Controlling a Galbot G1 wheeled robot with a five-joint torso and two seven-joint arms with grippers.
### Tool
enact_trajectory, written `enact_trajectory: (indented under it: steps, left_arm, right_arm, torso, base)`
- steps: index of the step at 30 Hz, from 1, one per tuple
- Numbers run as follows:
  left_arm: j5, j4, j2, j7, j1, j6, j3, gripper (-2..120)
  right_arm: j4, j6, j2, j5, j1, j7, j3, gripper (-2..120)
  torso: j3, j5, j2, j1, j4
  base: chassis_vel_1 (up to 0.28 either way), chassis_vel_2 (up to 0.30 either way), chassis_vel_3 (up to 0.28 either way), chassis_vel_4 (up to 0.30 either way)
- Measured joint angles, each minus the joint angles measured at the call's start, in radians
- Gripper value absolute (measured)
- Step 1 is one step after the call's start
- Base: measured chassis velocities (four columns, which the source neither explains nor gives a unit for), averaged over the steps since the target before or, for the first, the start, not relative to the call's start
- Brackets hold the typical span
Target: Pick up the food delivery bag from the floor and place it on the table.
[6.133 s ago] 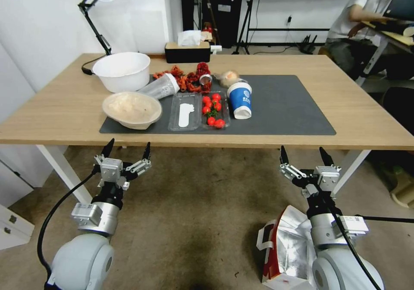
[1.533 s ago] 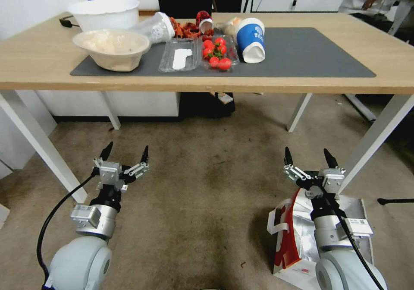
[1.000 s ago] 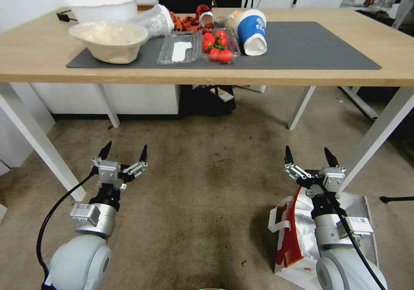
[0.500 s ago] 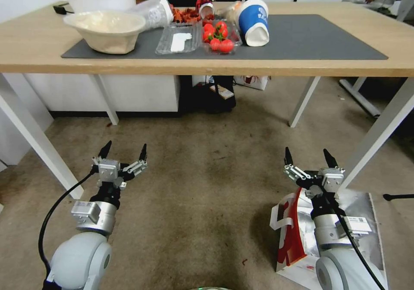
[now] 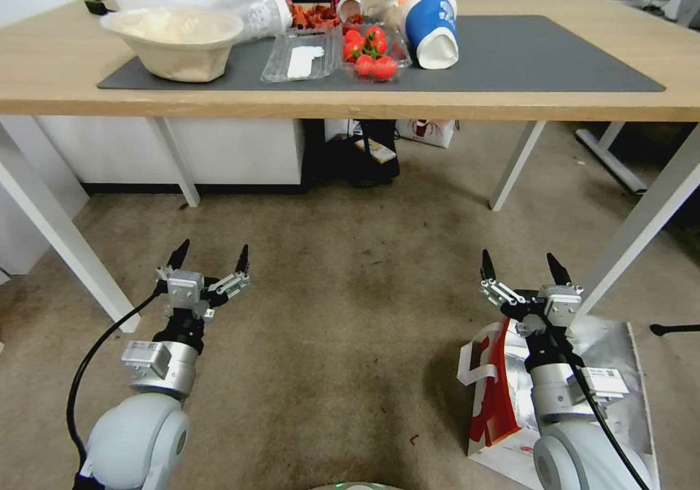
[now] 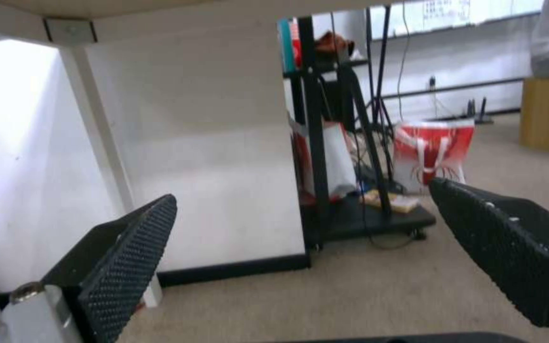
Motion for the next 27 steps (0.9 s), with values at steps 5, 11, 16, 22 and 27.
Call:
enact_trajectory:
  steps: [5,11,16,22,27]
  left_arm:
    - [-0.02,0.003,0.005,-0.01,0.001,-0.017,-0.002,100]
    - [-0.029,0.004,0.006,-0.021,0.006,-0.022,-0.006,100]
    - [-0.029,0.008,0.01,-0.025,0.005,-0.022,-0.004,100]
    - [-0.026,0.008,0.002,-0.029,0.012,-0.021,-0.014,100]
    - [-0.021,0.009,-0.004,-0.036,0.017,-0.019,-0.021,100]
  right_arm:
    - [0.011,0.0,0.0,-0.021,-0.04,0.04,0.015,100]
    - [0.025,0.033,-0.024,-0.023,-0.126,0.097,0.053,100]
    - [0.001,0.063,-0.039,0.014,-0.173,0.119,0.139,100]
    - [-0.056,0.089,-0.049,0.046,-0.187,0.125,0.206,100]
    - [-0.169,0.13,-0.073,0.095,-0.187,0.118,0.303,100]
  torso:
    - [0.0,0.0002,0.002,0.0,0.0]
    - [0.0,0.0001,0.004,0.001,-0.0001]
    - [0.0,0.0003,0.005,0.001,-0.0001]
    - [0.0,0.0001,0.006,0.001,-0.0003]
    - [0.0,0.0003,0.007,0.001,-0.0001]
  base:
    - [0.0,0.0,0.0,0.0]
    - [0.0,0.0,0.0,0.0]
    - [0.0,0.0,0.0,0.0]
    - [0.0,0.0,0.0,0.0]
    - [0.0,0.0,0.0,0.0]
